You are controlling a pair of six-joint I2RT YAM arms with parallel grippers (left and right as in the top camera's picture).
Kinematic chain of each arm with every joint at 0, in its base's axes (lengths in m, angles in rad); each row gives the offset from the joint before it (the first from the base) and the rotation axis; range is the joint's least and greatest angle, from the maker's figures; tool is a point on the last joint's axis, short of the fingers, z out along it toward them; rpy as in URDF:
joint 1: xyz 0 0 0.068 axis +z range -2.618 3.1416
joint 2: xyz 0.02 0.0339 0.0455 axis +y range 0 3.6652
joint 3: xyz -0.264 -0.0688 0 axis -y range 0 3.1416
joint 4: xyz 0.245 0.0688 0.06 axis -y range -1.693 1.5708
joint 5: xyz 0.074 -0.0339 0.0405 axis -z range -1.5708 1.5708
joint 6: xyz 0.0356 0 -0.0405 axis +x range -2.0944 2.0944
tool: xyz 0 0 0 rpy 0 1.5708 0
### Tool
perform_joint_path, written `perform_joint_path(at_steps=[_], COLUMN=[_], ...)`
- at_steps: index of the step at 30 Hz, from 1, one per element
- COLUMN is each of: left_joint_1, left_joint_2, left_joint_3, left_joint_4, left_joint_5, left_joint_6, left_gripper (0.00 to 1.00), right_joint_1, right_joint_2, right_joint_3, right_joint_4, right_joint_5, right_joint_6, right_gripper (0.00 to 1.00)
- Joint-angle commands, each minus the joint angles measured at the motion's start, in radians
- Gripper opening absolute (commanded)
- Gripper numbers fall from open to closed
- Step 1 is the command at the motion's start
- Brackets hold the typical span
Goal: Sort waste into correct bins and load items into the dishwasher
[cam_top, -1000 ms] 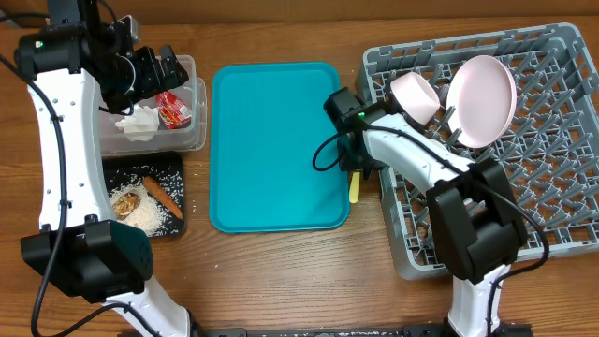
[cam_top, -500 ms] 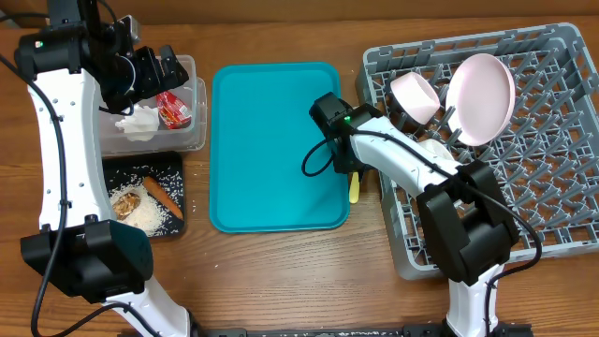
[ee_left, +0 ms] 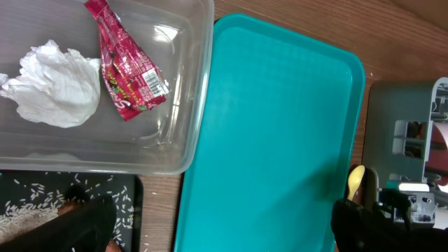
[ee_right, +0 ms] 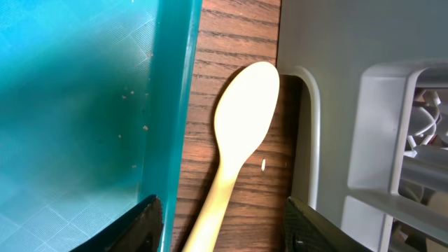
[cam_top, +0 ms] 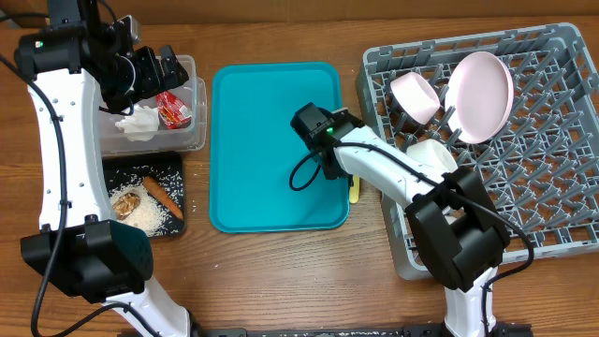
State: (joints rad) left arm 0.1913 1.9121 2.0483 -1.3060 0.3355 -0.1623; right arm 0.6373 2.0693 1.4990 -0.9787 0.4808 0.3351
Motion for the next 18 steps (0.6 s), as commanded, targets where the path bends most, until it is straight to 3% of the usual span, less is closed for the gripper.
perform_joint_path(at_steps=[1,18], left_joint_1=[-0.008,-0.008], left_joint_2=[-0.01,-0.01], left_joint_3=[0.017,0.017], left_joint_4=[0.001,0.001], left_joint_5=[-0.006,-0.006], left_joint_6=[0.001,0.001], left_gripper=[1.0,1.0], right_joint_1=[-0.013,-0.068], right_joint_2=[0.007,0.012], right_joint_3=[0.019,-0.007], right_joint_4=[0.013,0.077], right_joint_5=[0.007,-0.079], right_joint_6=[-0.001,0.003], right_gripper=[0.59,0.45])
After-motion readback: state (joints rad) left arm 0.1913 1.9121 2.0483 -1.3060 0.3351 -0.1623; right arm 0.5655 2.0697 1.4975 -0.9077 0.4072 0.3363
